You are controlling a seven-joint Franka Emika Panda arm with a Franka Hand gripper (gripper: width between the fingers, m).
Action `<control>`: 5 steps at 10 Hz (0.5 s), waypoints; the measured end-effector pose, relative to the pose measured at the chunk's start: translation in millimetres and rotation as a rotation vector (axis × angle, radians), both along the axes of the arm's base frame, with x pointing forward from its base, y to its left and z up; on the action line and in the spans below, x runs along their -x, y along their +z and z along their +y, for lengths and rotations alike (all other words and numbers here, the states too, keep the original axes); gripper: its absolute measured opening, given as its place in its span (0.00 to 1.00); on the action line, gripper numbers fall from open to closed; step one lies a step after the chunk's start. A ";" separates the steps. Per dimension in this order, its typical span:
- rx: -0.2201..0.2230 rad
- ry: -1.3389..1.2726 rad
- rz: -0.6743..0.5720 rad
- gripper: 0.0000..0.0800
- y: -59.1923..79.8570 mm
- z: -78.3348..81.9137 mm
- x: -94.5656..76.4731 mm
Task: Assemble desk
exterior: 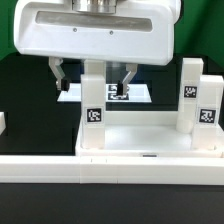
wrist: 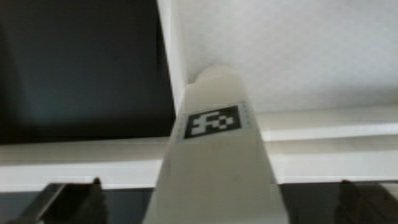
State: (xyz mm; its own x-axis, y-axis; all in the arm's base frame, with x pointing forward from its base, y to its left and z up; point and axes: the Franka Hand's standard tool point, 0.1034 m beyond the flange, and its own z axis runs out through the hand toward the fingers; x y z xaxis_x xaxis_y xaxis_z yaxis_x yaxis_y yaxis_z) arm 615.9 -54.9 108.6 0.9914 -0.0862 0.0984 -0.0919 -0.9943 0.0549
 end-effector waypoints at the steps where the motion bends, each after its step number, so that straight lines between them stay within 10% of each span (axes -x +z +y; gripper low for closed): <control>1: 0.010 0.082 0.006 0.81 -0.1 -0.1 0.1; 4: 0.022 0.150 0.012 0.76 -0.1 -1.0 0.2; 5: 0.022 0.150 0.012 0.54 -0.1 -1.2 0.2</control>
Offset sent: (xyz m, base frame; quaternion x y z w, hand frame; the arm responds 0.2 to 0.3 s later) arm 0.0014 0.0031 -0.0001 0.0050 0.0040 0.0072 1.0000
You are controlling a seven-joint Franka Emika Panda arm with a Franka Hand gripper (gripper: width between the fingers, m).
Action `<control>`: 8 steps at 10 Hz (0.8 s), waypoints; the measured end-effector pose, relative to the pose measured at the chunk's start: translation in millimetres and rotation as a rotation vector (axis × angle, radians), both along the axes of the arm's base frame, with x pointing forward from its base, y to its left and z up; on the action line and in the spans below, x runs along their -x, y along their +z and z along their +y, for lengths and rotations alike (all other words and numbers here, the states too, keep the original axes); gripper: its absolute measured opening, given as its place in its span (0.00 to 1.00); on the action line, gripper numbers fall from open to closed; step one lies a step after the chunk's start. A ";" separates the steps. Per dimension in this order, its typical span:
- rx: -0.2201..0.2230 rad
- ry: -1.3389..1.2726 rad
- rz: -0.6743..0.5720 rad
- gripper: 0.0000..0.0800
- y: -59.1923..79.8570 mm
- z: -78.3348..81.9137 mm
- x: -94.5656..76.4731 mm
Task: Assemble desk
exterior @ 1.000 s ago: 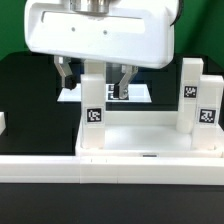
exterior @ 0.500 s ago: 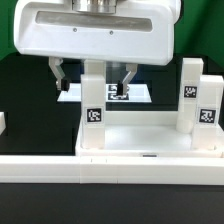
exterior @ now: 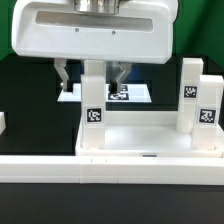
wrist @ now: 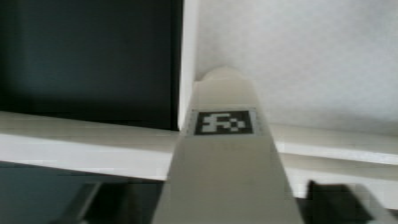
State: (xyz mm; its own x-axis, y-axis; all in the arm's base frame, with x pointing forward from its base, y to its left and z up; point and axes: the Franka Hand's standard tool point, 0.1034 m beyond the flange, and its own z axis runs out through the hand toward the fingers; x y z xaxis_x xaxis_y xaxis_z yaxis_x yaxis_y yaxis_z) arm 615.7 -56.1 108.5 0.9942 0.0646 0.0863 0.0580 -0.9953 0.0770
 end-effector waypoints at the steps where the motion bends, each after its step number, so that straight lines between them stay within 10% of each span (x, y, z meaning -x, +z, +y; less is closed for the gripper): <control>1: -0.002 -0.012 0.000 0.54 -0.1 0.5 0.1; 2: -0.003 -0.026 -0.002 0.36 0.2 0.0 -0.1; 8: -0.035 -0.350 -0.023 0.36 -0.4 -0.3 0.7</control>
Offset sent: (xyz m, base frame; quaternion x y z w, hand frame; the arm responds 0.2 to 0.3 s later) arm 0.0000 0.0000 0.0000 0.0000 0.0000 0.0650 0.9979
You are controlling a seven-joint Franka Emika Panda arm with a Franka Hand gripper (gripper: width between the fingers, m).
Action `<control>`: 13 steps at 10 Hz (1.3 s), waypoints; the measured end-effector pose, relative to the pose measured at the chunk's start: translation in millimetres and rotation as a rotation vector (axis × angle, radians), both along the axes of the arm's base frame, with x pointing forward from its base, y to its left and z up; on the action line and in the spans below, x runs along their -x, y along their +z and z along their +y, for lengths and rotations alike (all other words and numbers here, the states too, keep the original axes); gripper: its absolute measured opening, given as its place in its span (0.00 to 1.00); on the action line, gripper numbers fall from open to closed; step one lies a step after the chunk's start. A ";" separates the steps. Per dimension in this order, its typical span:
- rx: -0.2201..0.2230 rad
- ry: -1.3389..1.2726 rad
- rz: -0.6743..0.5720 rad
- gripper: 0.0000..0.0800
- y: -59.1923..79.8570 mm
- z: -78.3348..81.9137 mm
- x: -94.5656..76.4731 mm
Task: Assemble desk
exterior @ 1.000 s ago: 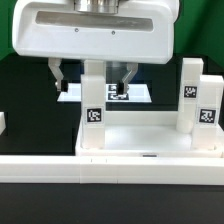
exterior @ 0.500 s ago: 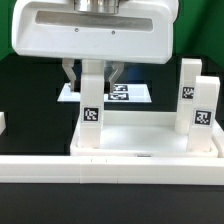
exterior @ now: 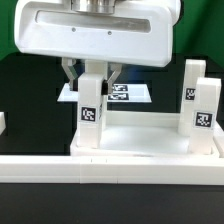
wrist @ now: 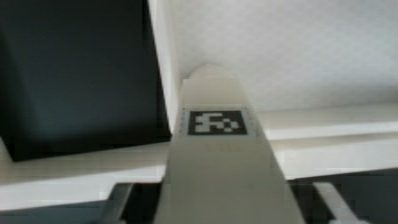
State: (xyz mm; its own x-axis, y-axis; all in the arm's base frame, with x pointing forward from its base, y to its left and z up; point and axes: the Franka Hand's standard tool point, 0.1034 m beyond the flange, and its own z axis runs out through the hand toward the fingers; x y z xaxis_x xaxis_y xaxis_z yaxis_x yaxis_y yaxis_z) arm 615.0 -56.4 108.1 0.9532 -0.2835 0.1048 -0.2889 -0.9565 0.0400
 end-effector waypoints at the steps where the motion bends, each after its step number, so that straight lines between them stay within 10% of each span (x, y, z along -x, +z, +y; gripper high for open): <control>1: -0.015 -0.126 -0.009 0.36 -0.4 -0.5 0.5; 13: -0.151 -1.054 -0.057 0.36 -0.7 0.2 -0.2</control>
Offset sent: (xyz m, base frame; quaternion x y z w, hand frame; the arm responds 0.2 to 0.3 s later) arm -0.0060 0.0024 0.0015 0.0127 -0.0077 0.3002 0.9537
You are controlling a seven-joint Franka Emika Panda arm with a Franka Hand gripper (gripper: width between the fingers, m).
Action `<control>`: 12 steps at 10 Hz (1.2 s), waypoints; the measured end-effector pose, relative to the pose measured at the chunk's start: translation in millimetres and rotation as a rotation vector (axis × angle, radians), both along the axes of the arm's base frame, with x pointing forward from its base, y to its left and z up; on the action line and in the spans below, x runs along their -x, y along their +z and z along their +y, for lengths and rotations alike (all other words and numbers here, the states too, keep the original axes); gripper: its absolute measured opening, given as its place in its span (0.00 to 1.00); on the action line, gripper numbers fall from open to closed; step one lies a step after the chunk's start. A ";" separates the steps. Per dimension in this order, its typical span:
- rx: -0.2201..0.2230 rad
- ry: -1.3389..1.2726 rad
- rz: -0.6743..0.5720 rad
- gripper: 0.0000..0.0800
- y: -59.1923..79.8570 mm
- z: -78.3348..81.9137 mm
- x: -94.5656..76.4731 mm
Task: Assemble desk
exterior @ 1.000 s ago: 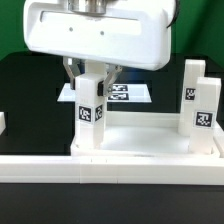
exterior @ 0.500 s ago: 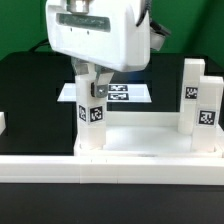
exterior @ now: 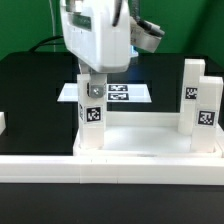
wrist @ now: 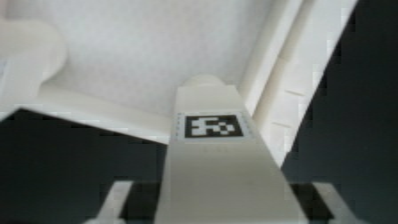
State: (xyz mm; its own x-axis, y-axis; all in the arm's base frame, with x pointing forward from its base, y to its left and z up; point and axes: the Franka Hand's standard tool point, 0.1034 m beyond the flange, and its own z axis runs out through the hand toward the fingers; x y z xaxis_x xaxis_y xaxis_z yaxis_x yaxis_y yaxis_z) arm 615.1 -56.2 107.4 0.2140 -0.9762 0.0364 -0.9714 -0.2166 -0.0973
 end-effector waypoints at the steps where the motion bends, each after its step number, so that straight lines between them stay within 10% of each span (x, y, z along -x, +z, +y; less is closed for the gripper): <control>1: 0.007 0.048 0.001 0.36 -0.1 0.0 0.0; 2: 0.013 0.116 0.003 0.60 -0.1 0.4 0.0; 5: 0.035 0.316 0.005 0.79 -0.1 1.5 -0.4; 12: 0.136 0.932 0.049 0.81 -0.4 0.7 0.1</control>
Offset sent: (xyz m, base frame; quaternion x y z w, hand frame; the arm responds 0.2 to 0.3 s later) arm 0.0038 0.0014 0.0030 -0.0123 0.0100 -0.2214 0.9751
